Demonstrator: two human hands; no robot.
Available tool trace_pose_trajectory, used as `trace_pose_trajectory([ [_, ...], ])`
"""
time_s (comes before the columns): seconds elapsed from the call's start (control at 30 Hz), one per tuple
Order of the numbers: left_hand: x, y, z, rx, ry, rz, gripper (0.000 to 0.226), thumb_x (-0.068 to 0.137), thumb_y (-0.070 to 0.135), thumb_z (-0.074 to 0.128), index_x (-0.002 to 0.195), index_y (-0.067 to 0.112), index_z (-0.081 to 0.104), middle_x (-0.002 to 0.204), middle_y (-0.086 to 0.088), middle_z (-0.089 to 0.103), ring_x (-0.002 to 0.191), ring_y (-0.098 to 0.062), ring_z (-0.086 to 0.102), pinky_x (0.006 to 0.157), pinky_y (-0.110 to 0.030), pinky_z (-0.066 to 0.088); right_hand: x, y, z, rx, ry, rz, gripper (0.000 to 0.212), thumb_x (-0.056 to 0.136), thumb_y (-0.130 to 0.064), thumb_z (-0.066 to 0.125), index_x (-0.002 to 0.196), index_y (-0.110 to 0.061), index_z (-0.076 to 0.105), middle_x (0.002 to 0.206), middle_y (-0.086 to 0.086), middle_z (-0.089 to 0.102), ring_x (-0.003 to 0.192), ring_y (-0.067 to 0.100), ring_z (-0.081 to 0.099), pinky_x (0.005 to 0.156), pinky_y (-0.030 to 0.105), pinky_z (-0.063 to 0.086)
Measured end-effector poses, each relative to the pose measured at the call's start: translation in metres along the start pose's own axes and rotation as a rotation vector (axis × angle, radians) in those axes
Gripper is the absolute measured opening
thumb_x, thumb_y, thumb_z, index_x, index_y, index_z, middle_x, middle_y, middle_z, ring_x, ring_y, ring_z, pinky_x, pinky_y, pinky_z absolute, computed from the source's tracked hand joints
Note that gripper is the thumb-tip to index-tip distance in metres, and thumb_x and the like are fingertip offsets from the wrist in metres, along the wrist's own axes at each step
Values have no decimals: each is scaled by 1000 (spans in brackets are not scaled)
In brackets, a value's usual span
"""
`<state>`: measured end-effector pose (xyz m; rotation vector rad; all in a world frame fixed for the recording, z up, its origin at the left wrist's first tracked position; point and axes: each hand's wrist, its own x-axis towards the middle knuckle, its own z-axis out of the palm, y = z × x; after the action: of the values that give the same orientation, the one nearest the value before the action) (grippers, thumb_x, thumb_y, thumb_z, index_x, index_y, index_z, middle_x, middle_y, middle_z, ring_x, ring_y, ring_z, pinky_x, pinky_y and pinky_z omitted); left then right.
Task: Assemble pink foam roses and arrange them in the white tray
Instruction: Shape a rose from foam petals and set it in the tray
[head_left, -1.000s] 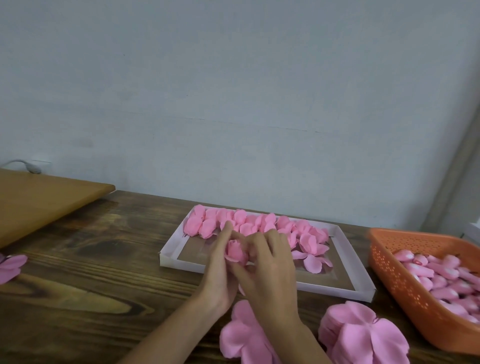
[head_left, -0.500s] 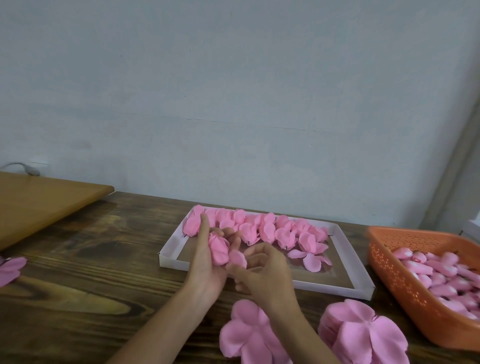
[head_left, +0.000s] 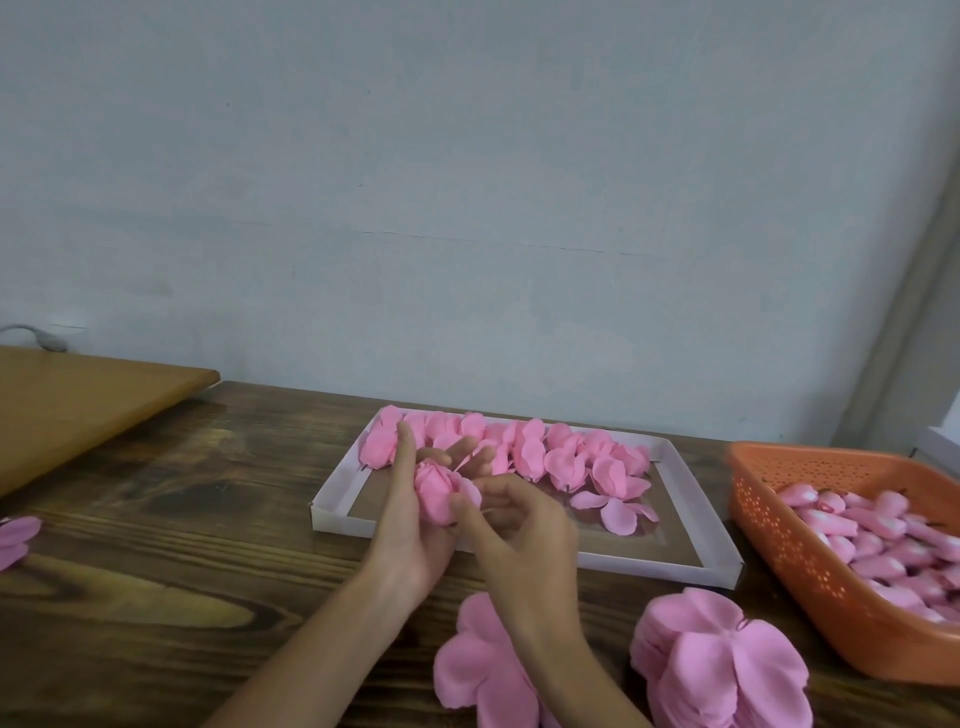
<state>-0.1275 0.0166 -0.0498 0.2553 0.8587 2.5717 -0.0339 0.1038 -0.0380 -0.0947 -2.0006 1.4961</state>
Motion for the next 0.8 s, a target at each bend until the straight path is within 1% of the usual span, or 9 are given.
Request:
trace_pose_trajectory([
  [0.1, 1, 0, 0, 33, -40, -27, 69, 57, 79, 87, 83, 15, 78, 108, -9, 77, 102, -22, 76, 77, -40, 62, -1, 0, 0, -4, 2, 4, 5, 88, -34, 77, 91, -30, 78, 82, -18, 77, 75, 1, 74, 74, 41, 62],
  [0.17, 2, 0, -1, 63, -55, -8, 64, 55, 82, 85, 73, 21, 79, 100, -3, 79, 94, -18, 77, 78, -41, 62, -1, 0, -1, -17, 3, -5, 6, 90, -36, 76, 93, -31, 79, 82, -21, 77, 77, 0, 74, 73, 38, 63],
  [0.2, 2, 0, -1, 61, -50, 5, 63, 55, 81, 86, 70, 21, 75, 100, -2, 79, 95, -19, 77, 78, -42, 62, -1, 0, -1, -28, 2, -12, 6, 89, -37, 76, 93, -32, 79, 82, -22, 76, 77, -1, 74, 73, 36, 63],
  [0.3, 4, -2, -4, 44, -19, 20, 65, 61, 79, 85, 72, 19, 63, 101, -3, 75, 97, -23, 75, 78, -46, 61, 0, -1, -1, -53, -17, -44, 7, 87, -38, 76, 91, -33, 79, 82, -24, 76, 76, -2, 73, 71, 27, 61],
  [0.4, 3, -3, -5, 73, -17, 50, 59, 73, 78, 74, 69, 20, 64, 94, -2, 74, 89, -23, 75, 75, -45, 61, -1, -3, 1, -98, -24, -84, 10, 84, -42, 78, 92, -35, 80, 81, -27, 74, 73, -3, 72, 67, 18, 57],
  [0.5, 2, -2, -3, 66, 5, 31, 61, 76, 78, 72, 74, 18, 60, 92, -7, 65, 85, -26, 69, 75, -45, 60, 0, -1, 1, -144, -16, -83, 12, 80, -37, 84, 90, -39, 78, 80, -28, 73, 71, -4, 71, 67, 19, 58],
  [0.57, 2, -1, -1, 59, 10, 31, 67, 67, 80, 78, 75, 17, 56, 90, -7, 59, 83, -25, 67, 77, -44, 59, 1, 1, 0, -176, -6, -80, 14, 80, -34, 84, 85, -42, 75, 80, -29, 72, 72, -5, 70, 68, 22, 59],
  [0.63, 3, -2, -1, 79, -9, 39, 73, 55, 81, 85, 75, 17, 56, 85, -5, 60, 82, -23, 68, 77, -43, 59, 1, 3, -1, -202, 9, -75, 16, 80, -33, 85, 82, -43, 72, 78, -29, 72, 72, -5, 70, 69, 23, 60],
  [0.8, 0, -4, -1, 122, -90, 53, 68, 53, 79, 88, 72, 18, 67, 82, -8, 70, 81, -24, 74, 70, -41, 61, 1, 6, 1, -209, 81, -81, 15, 78, -34, 86, 80, -34, 71, 73, -22, 71, 69, 0, 70, 67, 32, 60],
])
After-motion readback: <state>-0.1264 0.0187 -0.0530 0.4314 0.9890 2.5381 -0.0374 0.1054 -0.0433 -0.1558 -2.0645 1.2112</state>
